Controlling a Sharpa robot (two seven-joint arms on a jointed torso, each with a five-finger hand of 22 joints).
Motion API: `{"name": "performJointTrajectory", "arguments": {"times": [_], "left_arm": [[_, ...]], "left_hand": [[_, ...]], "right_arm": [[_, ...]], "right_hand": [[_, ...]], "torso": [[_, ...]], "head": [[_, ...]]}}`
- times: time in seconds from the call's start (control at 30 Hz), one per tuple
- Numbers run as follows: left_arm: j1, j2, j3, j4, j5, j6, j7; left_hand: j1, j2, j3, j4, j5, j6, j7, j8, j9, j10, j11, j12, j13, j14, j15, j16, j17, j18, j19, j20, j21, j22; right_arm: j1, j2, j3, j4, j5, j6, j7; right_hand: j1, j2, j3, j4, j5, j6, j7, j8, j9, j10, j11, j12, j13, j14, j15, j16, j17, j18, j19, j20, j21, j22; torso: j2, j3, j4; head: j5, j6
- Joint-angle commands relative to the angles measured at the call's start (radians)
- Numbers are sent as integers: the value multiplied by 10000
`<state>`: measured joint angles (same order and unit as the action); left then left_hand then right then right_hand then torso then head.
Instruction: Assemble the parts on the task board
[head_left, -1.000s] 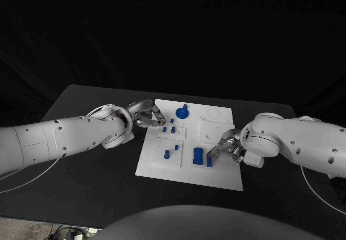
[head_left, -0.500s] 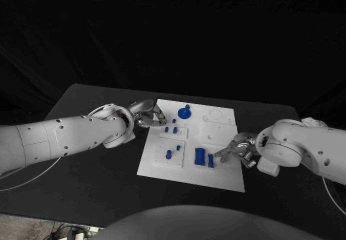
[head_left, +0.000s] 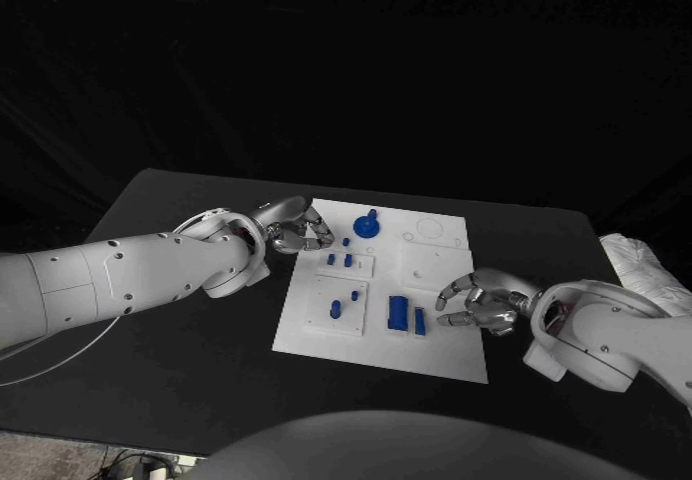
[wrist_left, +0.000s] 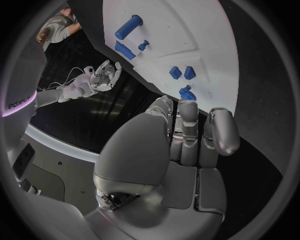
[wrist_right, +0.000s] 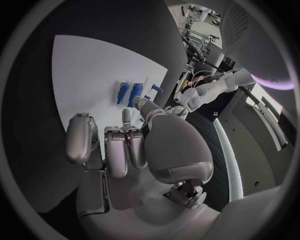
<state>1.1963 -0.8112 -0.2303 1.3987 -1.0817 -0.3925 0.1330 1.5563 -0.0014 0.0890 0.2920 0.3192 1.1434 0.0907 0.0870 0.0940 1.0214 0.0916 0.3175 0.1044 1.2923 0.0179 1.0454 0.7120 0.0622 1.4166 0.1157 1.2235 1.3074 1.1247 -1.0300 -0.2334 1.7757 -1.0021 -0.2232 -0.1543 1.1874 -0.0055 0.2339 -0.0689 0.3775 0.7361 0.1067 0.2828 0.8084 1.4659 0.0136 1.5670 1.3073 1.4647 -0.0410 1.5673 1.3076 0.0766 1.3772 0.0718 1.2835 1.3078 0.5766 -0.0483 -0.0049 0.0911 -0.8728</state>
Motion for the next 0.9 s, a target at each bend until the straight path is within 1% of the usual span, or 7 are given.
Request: {"name": "performJointTrajectory", "arguments": {"times": [0.03,0.1,0.13,0.3,0.43,0.6,0.9], "left_arm": [[-30,9,5,28,122,-207,323],[-36,-4,5,35,124,-204,319],[-38,-14,5,39,124,-202,316],[-43,-51,5,60,126,-187,296],[-45,-52,6,73,126,-174,298],[-45,-55,6,77,126,-147,291],[-45,-76,7,89,127,-106,245]], "left_hand": [[103,16,68,3,54,100,9,37,16,89,-17,33,-20,-55,-22,55,0,100,5,70,5,1681],[107,12,78,4,59,101,11,38,17,104,-22,37,-20,-58,-25,52,-7,101,4,68,2,1680],[107,11,80,4,60,101,12,38,17,107,-23,38,-20,-57,-26,53,-6,101,4,68,1,1680],[110,4,93,5,65,101,16,40,19,127,-28,44,-21,-56,-30,56,-5,101,5,65,3,1681],[110,4,93,5,65,101,16,40,19,127,-28,44,-21,-56,-30,56,-5,101,5,65,3,1681],[110,2,97,5,66,102,17,40,20,132,-30,46,-21,-58,-32,54,-8,101,4,64,1,1680],[112,-1,106,5,69,102,20,42,21,144,-34,49,-22,-61,-35,50,-17,102,3,62,-3,1679]], "right_arm": [[-329,43,-7,-13,-3250,-1746,1273],[-507,106,-7,-89,-3843,-1984,1225],[-591,154,-7,-142,-4089,-2094,1169],[-884,421,-6,-417,-4689,-2294,848],[-1017,628,-6,-618,-4874,-2205,610],[-1094,778,-5,-761,-4952,-2166,436],[-1134,906,-5,-880,-4928,-2057,305]], "right_hand": [[64,-87,-140,104,-47,112,-16,331,113,1049,42,38,2635,1061,78,35,2632,-40,-92,53,-67,1672],[130,-127,-247,161,83,398,-103,899,430,1049,-10,38,2635,1061,62,35,2632,-31,-108,41,-59,1669],[157,-158,-332,207,143,495,-173,1348,747,1049,-56,38,2635,1061,49,35,2632,-26,-103,21,-39,1672],[83,-174,-633,695,31,186,-544,4093,3030,1049,-313,38,2635,1061,-169,35,2632,-60,16,-133,145,1708],[25,-242,-731,1002,-431,181,-684,5483,4166,1049,-392,38,2635,1061,-299,35,2632,-65,31,-237,163,1707],[4,-261,-793,1173,-915,537,-722,6184,4631,1049,-416,38,2635,1061,-313,35,2632,-54,7,-280,130,1695],[19,-256,-803,1208,-1014,648,-731,6347,4729,1049,-421,38,2635,1061,-318,35,2632,-44,-20,-287,93,1682]], "torso": [[8,2,16],[10,7,23],[10,8,30],[17,1,27],[10,-3,36],[7,-5,26],[1,-5,22]], "head": [[-23,2],[-16,2],[-18,2],[-6,2],[-30,2],[-3,2],[7,2]]}}
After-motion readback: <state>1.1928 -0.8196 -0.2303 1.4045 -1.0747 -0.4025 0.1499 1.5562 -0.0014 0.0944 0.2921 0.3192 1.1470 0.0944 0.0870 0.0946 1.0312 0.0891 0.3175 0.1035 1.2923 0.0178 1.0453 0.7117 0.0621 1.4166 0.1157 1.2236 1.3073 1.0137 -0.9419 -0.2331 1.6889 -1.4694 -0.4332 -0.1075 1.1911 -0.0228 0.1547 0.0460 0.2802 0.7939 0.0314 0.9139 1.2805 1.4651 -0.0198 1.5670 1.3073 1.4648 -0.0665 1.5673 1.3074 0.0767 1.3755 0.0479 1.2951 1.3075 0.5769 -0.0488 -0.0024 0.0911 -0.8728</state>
